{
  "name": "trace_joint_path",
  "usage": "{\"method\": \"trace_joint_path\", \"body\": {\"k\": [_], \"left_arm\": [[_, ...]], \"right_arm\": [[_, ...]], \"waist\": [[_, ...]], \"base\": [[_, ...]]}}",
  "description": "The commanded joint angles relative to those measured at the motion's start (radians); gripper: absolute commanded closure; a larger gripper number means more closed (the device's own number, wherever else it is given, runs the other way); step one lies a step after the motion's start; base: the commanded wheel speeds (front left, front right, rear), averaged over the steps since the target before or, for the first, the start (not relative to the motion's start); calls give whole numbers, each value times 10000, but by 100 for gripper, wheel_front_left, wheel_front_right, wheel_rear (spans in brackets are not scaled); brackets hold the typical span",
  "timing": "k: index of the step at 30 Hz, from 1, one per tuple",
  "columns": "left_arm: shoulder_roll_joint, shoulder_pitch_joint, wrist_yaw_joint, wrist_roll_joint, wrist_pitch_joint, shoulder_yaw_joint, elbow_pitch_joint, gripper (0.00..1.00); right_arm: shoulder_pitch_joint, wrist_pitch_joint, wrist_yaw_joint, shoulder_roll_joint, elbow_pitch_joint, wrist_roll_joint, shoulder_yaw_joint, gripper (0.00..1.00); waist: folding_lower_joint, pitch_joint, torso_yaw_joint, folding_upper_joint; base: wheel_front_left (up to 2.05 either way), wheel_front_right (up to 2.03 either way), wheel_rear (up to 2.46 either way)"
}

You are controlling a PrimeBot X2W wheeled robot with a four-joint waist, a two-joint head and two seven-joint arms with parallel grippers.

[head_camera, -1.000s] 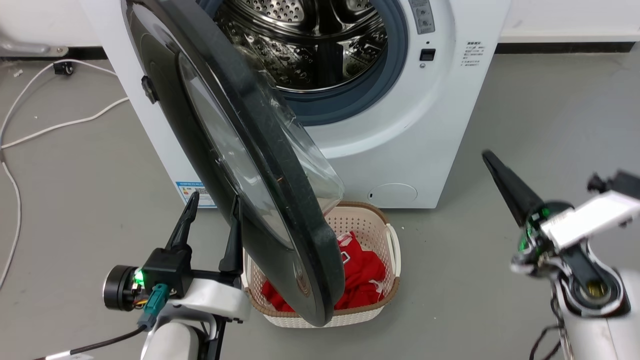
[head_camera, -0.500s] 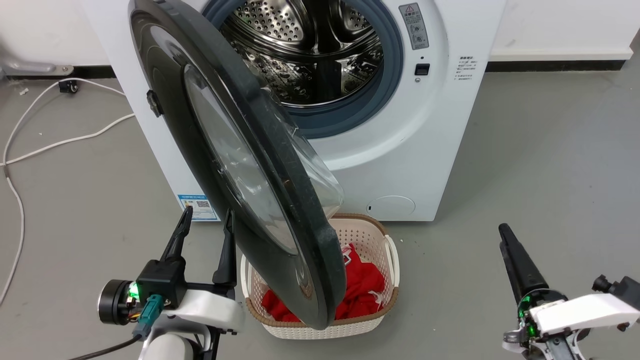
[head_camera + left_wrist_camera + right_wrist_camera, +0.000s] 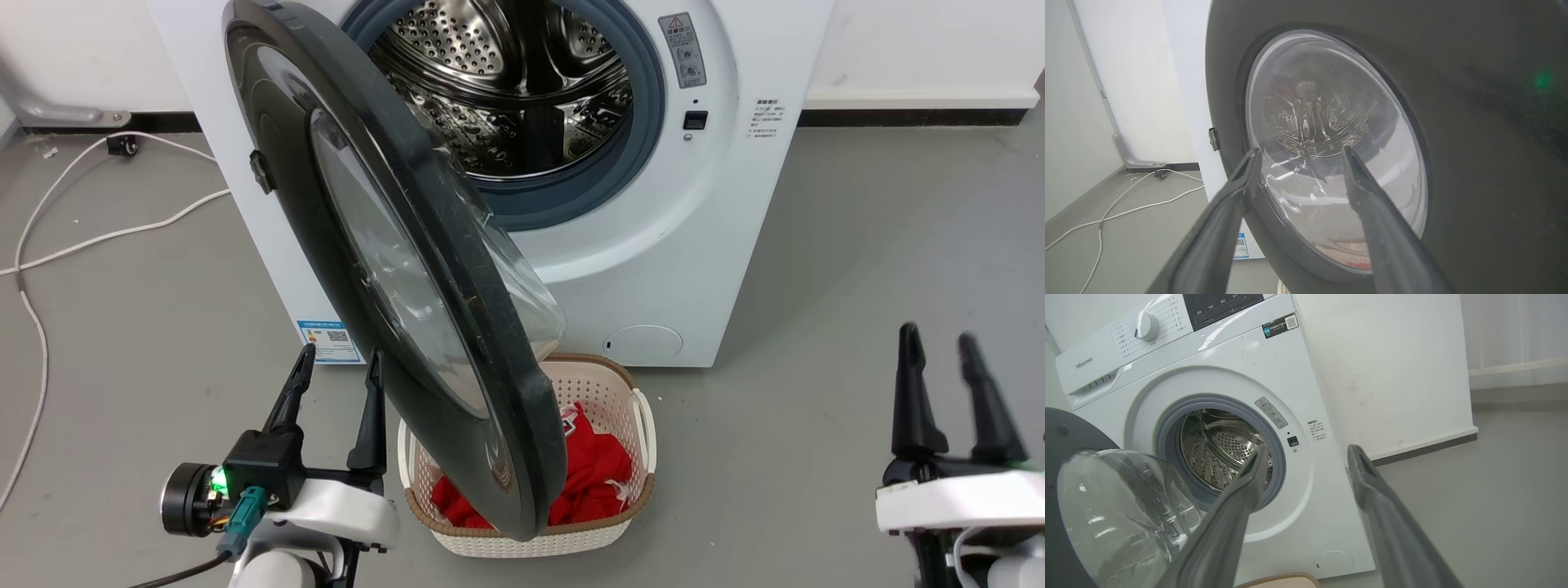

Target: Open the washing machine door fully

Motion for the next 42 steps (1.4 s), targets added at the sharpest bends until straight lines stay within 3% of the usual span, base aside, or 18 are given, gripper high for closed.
{"method": "trace_joint_path", "body": {"k": [1, 4, 8, 15, 31, 32, 33, 34, 42], "left_arm": [[-1, 125, 14, 1, -26, 32, -25, 0], [-3, 117, 16, -3, -26, 47, -46, 0], [-6, 59, 10, 2, -26, 64, -51, 0], [-8, 60, 16, 35, -26, 77, -68, 0], [-14, 10, -16, 66, -26, 71, -24, 0], [-15, 2, -24, 61, -26, 74, -18, 38], [-15, -11, -38, 63, -26, 65, -17, 91], [-15, -20, -54, 70, -26, 58, -11, 100], [-13, -118, -36, 58, -26, 142, -402, 100]], "right_arm": [[-109, -37, -3, 35, -246, -617, -69, 0], [16, 119, -3, 63, -998, -2652, 4, 0], [376, 497, -6, 69, -1669, -3997, 279, 0], [974, 709, -5, 75, -1312, -3764, 351, 0], [712, 499, -5, 76, -794, -3702, 376, 0], [702, 500, -5, 76, -787, -3691, 379, 0], [700, 499, -5, 76, -777, -3697, 381, 0], [720, 499, -5, 76, -763, -3699, 386, 0], [719, 500, -5, 77, -689, -3636, 375, 0]], "waist": [[0, 7, -11, 0], [0, 26, -37, 0], [0, 51, -41, 0], [0, 57, -33, 0], [0, 105, -53, 0], [0, 114, -51, 0], [0, 121, -51, 0], [0, 123, -51, 0], [0, 125, -70, 0]], "base": [[0, 0, 0], [0, 0, 0], [0, 0, 0], [0, 0, 0], [0, 0, 0], [0, 0, 0], [0, 0, 0], [0, 0, 0], [0, 0, 0]]}}
